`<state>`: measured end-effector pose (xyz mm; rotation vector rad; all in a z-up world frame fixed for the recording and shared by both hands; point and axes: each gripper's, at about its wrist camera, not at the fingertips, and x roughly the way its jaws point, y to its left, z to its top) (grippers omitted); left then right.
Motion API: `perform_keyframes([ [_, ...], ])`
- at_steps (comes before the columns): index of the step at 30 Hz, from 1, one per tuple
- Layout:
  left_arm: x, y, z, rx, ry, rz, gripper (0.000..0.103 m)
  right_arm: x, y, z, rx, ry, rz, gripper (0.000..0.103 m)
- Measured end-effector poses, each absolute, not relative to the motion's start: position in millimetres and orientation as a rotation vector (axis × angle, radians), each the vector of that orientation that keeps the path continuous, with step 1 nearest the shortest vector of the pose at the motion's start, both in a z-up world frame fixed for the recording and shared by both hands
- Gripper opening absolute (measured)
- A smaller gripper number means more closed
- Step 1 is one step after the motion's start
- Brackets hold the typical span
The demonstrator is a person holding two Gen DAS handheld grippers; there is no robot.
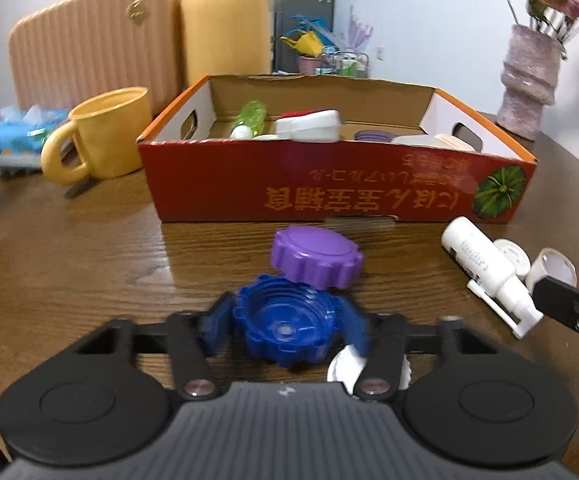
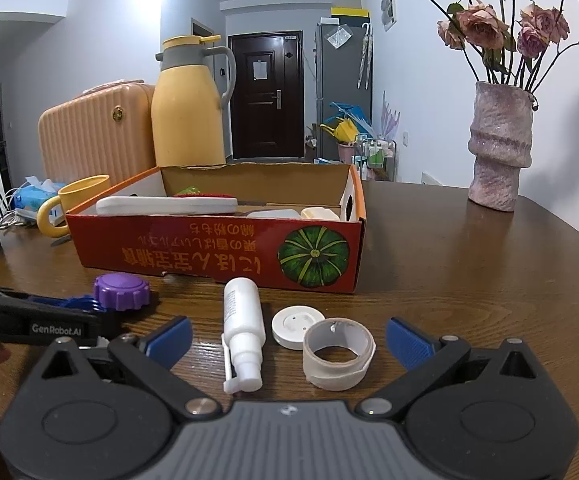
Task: Organize rigid objects
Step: 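Grasp the blue bottle cap with the left gripper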
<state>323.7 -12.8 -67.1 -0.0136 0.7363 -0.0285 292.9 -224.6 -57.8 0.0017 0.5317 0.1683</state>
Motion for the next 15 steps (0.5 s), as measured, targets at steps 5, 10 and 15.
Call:
perform_keyframes([
  [5,319.1,-15.9,-64.0,0.003,0.720,-0.055,0.054,295.0,-223.5,-59.5,-0.002,0.540,0.168,0.103],
  [10,311.1,-13.1,-54.8,0.006,0.673,-0.064,0.054,295.9,-222.4,-60.3,-0.002,0.539,0.167,0.103],
  [15,301.9,-4.5,-45.7,-0.002,0.628,-0.075,0.054,298.0,-218.4,-60.9,-0.008,0.536,0.171,0.103],
])
